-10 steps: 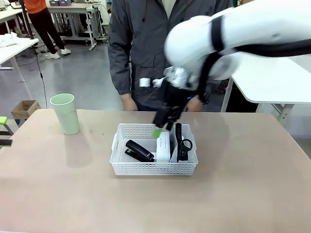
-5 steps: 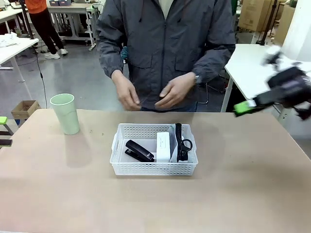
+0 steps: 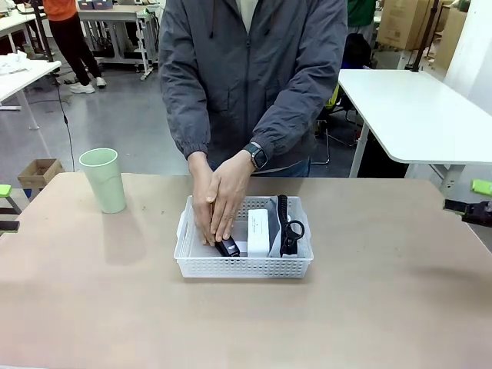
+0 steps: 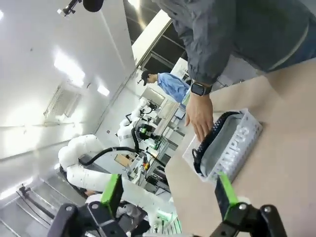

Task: Efficiently arrange items inside the basket to fit them all.
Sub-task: Pick up the Stapler and place it inside the Organizing basket, then pick up the Reusable plastic cup and place it inside the Organizing basket.

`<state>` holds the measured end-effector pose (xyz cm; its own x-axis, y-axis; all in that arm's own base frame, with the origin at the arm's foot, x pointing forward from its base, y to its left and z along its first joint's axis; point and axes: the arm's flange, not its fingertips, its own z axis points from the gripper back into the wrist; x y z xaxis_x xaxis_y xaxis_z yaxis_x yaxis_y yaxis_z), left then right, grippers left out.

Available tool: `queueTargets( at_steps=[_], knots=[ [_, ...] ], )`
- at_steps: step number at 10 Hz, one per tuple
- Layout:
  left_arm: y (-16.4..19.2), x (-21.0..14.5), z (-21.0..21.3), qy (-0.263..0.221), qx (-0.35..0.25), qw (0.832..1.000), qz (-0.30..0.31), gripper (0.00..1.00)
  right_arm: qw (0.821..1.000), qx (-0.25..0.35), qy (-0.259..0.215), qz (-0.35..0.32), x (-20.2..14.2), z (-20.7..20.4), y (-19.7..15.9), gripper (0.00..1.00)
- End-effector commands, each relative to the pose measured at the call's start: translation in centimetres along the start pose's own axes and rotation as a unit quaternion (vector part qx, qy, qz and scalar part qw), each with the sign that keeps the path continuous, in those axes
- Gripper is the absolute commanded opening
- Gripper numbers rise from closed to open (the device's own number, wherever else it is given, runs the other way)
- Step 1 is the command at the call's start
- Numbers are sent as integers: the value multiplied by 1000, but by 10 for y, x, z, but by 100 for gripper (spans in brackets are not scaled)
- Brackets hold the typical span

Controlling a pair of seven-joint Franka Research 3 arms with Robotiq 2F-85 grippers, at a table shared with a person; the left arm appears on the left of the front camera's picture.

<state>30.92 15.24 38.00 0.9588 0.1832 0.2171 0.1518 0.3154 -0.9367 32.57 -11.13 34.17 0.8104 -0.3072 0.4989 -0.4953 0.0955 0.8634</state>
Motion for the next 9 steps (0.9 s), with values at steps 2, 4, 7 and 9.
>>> queueTargets(
  at_steps=[2,4,7,9],
  knots=[
    [0,-2,-1,-5,-4,1000,-7,100,998,13,16,58,17,-13,37,100],
    [0,-2,-1,-5,-4,1000,-7,100,998,13,16,58,17,-13,37,100],
    [0,-2,-1,-5,-4,1000,-7,100,998,13,16,58,17,-13,37,100],
    [0,-2,-1,-5,-4,1000,-7,100,998,13,16,58,17,-13,37,100]
  ],
)
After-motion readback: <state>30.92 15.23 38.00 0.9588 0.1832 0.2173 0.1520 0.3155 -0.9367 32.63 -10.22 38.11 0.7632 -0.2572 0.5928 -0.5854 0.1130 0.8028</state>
